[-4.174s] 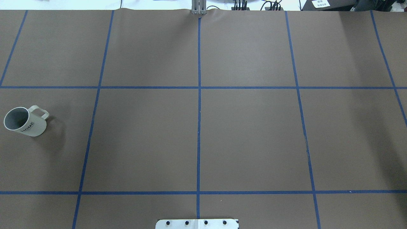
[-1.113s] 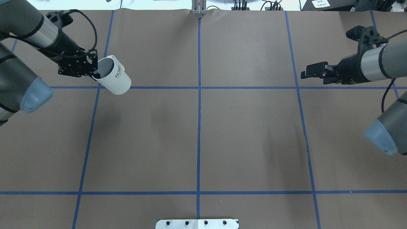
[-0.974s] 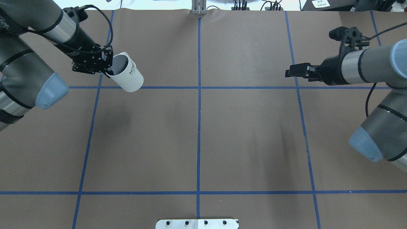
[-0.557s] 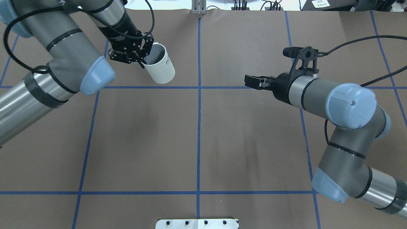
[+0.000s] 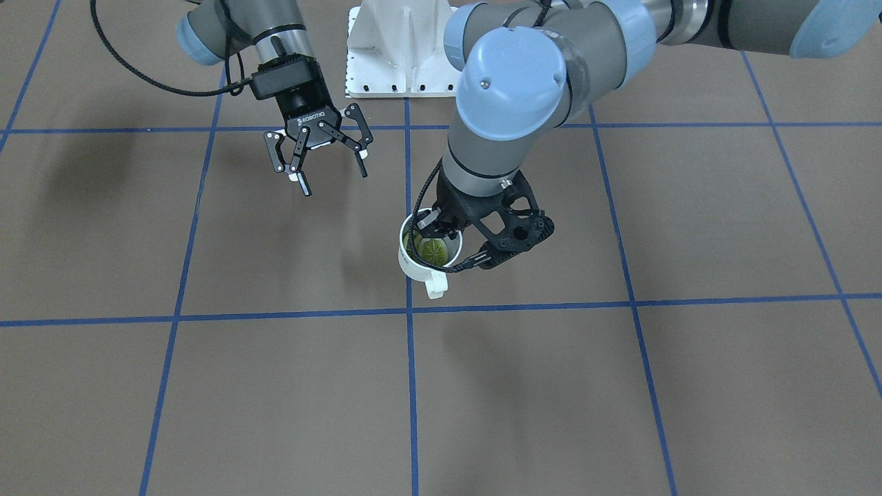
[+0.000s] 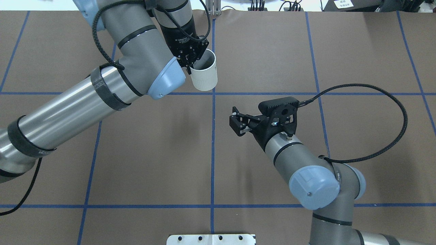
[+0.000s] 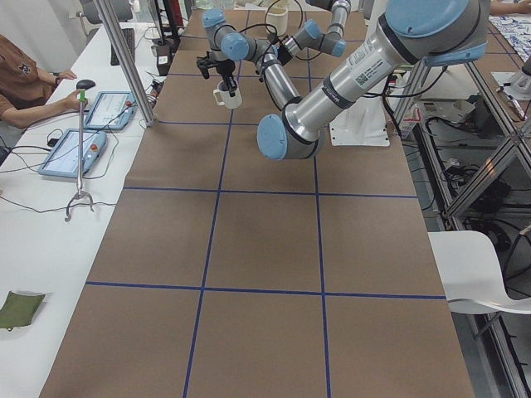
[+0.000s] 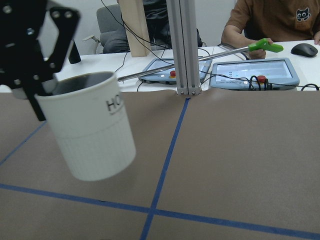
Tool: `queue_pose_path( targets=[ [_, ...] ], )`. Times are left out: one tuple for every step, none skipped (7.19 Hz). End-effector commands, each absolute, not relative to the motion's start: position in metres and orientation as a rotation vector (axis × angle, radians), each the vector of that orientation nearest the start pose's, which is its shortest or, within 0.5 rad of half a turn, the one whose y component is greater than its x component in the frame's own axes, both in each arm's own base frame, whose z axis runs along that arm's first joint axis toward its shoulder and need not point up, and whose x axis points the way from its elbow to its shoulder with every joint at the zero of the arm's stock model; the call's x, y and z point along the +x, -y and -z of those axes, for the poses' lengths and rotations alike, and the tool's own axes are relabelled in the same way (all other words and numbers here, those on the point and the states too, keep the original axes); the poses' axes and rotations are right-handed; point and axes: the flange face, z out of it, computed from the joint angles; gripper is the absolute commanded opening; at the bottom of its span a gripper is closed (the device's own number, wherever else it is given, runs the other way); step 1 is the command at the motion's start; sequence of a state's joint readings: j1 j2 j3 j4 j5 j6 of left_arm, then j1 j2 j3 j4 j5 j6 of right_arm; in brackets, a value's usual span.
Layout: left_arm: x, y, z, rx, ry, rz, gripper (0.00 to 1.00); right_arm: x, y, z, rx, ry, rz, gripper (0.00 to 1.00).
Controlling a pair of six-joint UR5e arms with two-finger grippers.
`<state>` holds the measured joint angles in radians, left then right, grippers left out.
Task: Left arm hands cup to right arm to dump lemon
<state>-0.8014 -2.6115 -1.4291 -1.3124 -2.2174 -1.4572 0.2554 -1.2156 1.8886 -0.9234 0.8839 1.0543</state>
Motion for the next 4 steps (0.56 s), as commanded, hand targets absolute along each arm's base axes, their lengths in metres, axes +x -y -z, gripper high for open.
queue_pose_path(
  targets=[
    [0.487, 0.561, -0.042, -0.325, -0.826, 0.462, 0.00, -0.525, 0.313, -0.228, 1.090, 0.883, -0.252, 0.96],
    [0.495, 0.550, -0.037, -0.337, -0.820, 0.454, 0.00, -0.525, 0.314, -0.228, 1.102, 0.873, -0.264, 0.98],
    [0.499, 0.544, -0.032, -0.341, -0.823, 0.450, 0.00, -0.525, 0.316, -0.231, 1.118, 0.853, -0.276, 0.98],
    [0.508, 0.535, -0.031, -0.357, -0.813, 0.450, 0.00, -0.525, 0.317, -0.232, 1.128, 0.841, -0.284, 0.98]
  ],
)
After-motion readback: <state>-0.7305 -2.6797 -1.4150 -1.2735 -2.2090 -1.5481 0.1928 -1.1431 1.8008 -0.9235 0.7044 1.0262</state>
